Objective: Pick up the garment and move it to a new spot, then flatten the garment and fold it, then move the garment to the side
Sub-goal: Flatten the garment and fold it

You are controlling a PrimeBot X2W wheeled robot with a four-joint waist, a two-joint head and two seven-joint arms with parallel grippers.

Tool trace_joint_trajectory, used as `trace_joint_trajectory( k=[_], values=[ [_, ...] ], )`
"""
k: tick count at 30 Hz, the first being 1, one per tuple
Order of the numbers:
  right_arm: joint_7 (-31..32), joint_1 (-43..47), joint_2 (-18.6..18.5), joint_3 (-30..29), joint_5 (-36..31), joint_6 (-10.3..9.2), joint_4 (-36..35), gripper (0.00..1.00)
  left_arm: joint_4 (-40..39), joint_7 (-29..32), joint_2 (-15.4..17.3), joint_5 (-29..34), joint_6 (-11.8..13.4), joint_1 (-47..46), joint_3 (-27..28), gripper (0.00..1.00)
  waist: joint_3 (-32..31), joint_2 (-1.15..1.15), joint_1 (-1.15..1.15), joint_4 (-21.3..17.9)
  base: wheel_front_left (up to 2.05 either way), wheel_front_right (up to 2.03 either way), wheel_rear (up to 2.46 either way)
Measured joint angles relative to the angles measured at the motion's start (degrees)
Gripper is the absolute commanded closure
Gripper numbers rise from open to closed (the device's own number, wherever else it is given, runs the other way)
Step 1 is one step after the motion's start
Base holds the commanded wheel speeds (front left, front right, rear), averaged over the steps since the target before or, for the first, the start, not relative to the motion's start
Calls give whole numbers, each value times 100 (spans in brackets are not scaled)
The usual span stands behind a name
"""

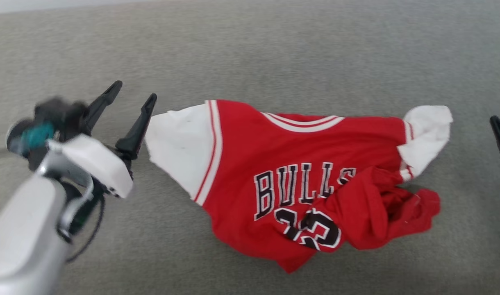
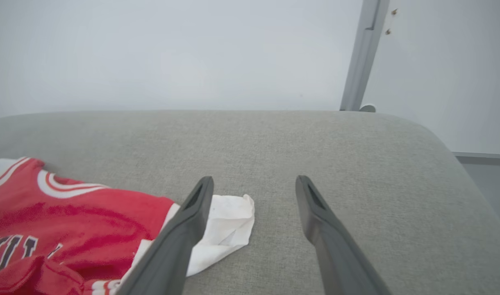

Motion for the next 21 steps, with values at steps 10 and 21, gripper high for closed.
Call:
trace_joint_trajectory(
  k=[10,21],
  values=[
    [238,378,1095,-880,-677,0,-548,0,647,2980,1091,-2251,0,-1418,-1517,0,167,0,0,-583,0,0,0],
    [546,559,1536,-1247,-866,0,-860,0,1167,3668,1455,-3072,0,-1924,-2297,100,384,0,0,-1010,0,0,0]
  ],
)
